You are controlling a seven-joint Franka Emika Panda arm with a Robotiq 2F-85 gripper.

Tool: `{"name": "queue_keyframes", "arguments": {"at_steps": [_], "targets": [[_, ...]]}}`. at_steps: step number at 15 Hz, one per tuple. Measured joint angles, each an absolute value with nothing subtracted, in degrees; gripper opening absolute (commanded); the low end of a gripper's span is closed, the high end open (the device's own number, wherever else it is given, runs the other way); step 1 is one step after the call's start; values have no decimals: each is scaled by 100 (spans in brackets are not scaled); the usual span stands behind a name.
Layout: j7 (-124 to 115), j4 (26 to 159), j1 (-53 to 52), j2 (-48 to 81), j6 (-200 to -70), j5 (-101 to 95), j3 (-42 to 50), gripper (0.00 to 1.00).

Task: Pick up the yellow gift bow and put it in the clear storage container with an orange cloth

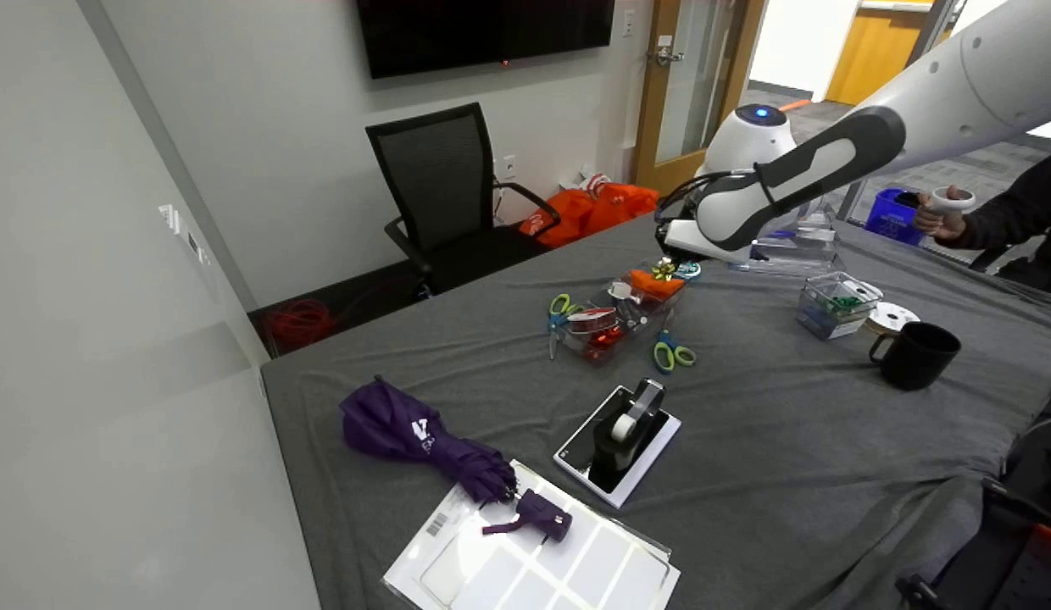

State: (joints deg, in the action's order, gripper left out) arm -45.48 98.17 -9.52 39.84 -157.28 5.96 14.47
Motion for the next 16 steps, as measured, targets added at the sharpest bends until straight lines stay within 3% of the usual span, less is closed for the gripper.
{"name": "queue_keyframes", "arguments": {"at_steps": [12,13,14,16], "targets": [[-4867,9257,-1018,4744,-15720,537,1264,1],[-4834,9264,-1016,4744,-15724,537,1225,27],[-4803,9271,-1016,4744,-15724,537,1202,28],[-4737,9285,-1016,4744,-15724,537,1187,40]]}}
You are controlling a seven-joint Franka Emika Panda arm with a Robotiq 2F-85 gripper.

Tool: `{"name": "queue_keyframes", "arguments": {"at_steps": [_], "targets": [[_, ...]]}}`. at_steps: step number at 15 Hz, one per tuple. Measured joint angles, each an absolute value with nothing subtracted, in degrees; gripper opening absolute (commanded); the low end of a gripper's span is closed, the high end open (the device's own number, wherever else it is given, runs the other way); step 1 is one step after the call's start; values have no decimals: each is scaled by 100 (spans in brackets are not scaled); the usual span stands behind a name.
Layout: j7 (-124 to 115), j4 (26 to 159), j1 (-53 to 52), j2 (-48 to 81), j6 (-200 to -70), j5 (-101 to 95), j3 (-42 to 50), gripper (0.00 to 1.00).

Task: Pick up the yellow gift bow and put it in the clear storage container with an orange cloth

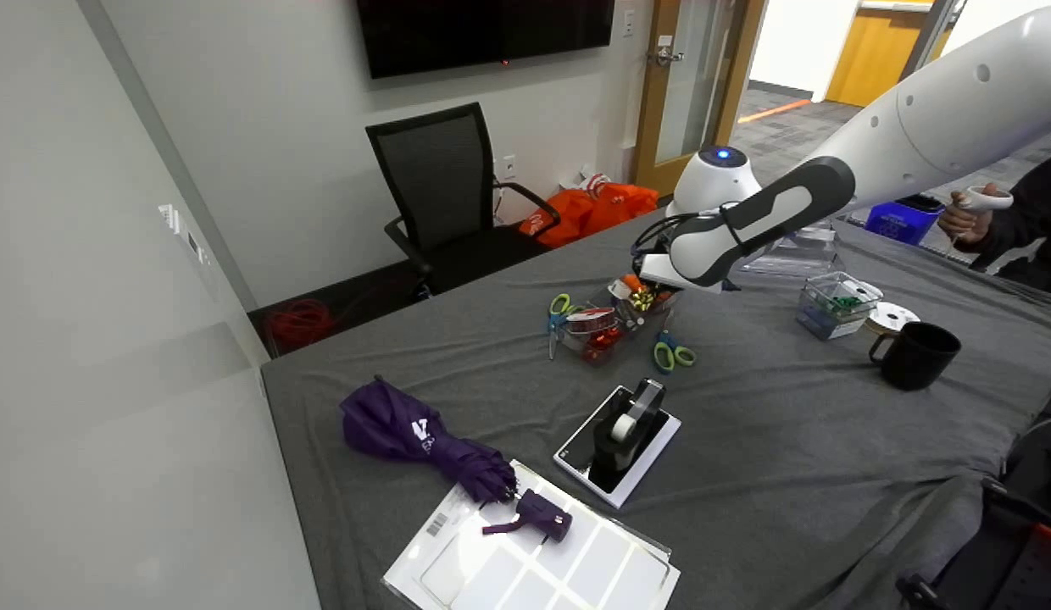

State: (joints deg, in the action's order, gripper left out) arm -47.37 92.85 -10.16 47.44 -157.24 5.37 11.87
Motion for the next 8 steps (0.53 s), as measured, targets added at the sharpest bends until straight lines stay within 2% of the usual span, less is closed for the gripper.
{"name": "queue_keyframes", "arguments": {"at_steps": [8], "targets": [[-4077,9473,-949,4502,-15721,537,1185,97]]}}
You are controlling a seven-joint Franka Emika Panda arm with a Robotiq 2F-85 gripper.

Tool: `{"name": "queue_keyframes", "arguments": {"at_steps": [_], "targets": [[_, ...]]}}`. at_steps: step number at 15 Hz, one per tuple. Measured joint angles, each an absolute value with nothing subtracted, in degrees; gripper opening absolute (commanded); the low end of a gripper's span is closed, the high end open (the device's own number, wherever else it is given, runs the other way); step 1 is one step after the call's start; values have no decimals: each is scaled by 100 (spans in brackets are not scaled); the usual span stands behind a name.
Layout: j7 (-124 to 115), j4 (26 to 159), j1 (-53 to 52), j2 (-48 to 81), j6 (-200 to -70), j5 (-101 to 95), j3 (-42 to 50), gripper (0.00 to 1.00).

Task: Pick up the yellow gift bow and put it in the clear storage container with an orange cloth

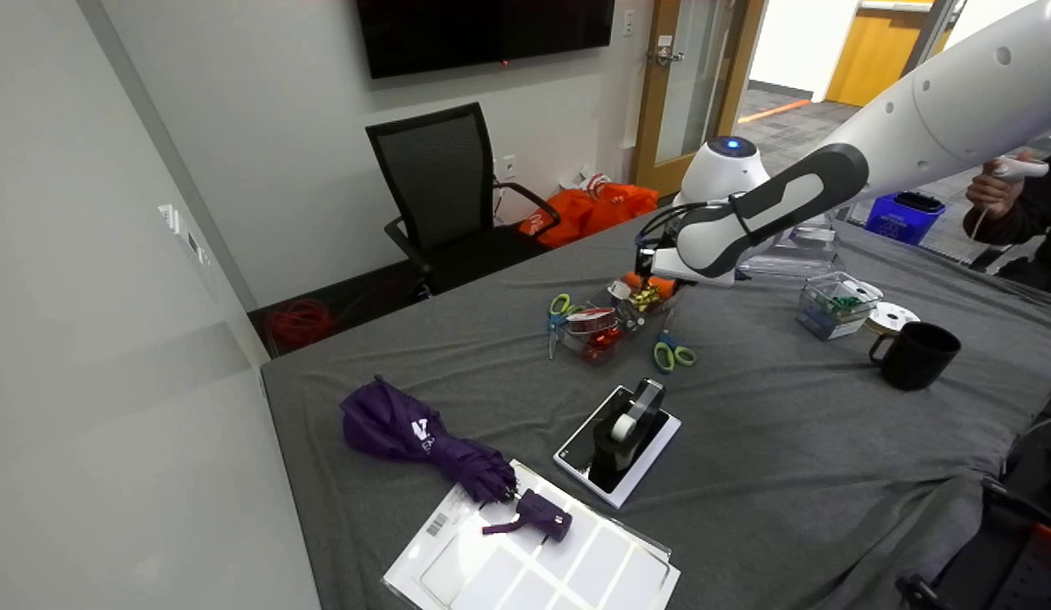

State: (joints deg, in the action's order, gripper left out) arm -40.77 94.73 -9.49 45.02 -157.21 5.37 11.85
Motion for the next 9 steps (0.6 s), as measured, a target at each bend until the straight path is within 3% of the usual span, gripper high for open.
{"name": "queue_keyframes", "arguments": {"at_steps": [9], "targets": [[-3296,10101,-733,3680,-15711,544,1112,100]]}}
